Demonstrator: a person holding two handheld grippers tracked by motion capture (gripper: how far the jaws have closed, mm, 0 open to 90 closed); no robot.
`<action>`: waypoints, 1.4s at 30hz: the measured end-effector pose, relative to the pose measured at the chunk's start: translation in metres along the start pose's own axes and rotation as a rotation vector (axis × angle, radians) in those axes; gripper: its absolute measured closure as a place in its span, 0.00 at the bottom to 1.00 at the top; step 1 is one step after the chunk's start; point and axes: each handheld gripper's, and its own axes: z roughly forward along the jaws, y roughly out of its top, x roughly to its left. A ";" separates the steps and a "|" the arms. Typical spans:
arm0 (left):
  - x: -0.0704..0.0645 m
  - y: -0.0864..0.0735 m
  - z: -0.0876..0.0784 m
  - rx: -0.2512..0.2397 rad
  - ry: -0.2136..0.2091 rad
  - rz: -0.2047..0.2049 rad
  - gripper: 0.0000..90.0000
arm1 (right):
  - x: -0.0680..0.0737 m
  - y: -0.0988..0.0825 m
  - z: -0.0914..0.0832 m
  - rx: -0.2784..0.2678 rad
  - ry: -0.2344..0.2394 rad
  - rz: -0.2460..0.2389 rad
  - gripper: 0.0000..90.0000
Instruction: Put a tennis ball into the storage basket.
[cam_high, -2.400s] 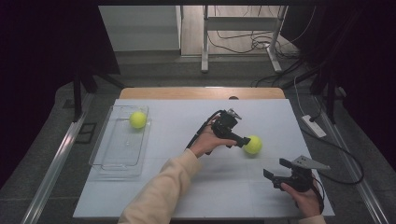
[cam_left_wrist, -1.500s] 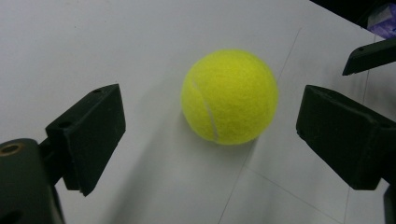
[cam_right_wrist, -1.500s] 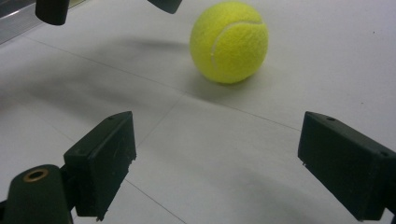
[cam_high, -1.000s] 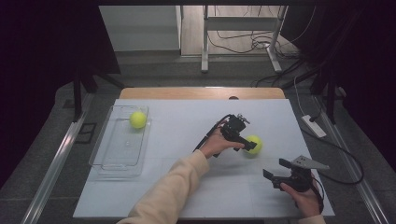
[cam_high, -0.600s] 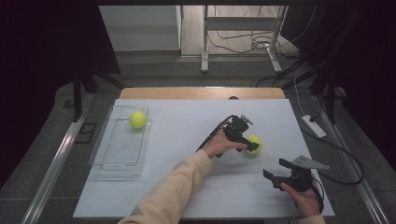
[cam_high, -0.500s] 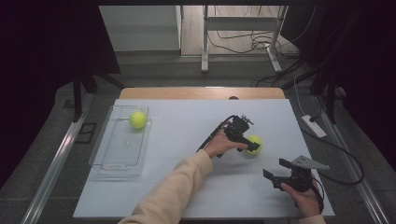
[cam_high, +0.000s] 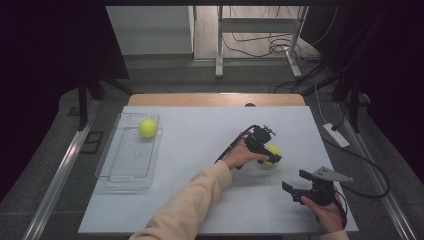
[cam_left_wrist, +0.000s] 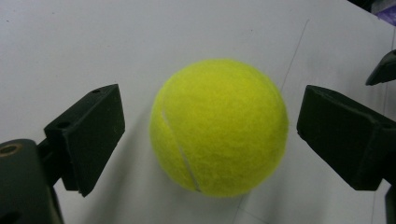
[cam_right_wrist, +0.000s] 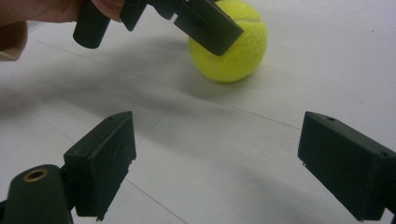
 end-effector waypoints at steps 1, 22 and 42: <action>0.000 0.000 0.002 0.004 0.002 0.004 0.10 | 0.000 0.000 0.000 0.000 0.000 0.000 0.12; -0.005 -0.001 0.005 0.023 0.009 0.035 0.30 | -0.001 0.000 -0.002 -0.002 -0.006 0.001 0.12; -0.004 -0.005 -0.027 -0.065 0.031 0.030 0.30 | 0.000 0.000 -0.002 -0.004 -0.009 0.000 0.12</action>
